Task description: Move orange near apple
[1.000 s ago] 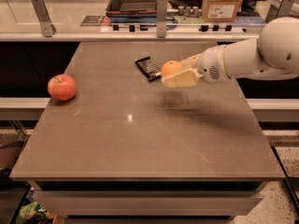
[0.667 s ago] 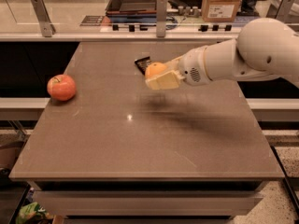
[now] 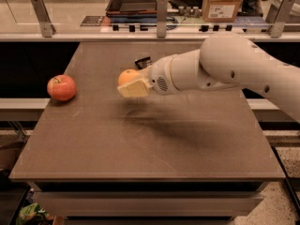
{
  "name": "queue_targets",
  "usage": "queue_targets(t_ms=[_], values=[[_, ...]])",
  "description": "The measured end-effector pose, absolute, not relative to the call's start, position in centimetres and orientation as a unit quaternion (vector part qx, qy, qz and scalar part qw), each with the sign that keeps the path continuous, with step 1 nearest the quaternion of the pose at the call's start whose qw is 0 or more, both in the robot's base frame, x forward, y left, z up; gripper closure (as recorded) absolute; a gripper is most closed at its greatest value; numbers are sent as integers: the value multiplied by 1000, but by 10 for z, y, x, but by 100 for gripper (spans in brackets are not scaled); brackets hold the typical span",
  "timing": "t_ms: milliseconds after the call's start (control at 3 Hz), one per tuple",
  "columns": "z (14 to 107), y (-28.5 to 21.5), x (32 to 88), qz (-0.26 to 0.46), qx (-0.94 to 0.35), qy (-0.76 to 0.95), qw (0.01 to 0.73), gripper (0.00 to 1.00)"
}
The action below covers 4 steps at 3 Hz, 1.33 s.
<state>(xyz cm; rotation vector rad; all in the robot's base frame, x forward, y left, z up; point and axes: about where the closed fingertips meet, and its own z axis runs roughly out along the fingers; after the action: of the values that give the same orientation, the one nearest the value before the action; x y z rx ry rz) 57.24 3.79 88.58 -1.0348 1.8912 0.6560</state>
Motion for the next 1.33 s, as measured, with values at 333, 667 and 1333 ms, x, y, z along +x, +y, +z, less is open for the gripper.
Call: queue_targets(t_ms=[333,667,1333], values=[[883,66,557,285,-424,746,426,100],[880,87,544,306,-441,732,420,100],[861,117,552,324,-476,695,430,100]])
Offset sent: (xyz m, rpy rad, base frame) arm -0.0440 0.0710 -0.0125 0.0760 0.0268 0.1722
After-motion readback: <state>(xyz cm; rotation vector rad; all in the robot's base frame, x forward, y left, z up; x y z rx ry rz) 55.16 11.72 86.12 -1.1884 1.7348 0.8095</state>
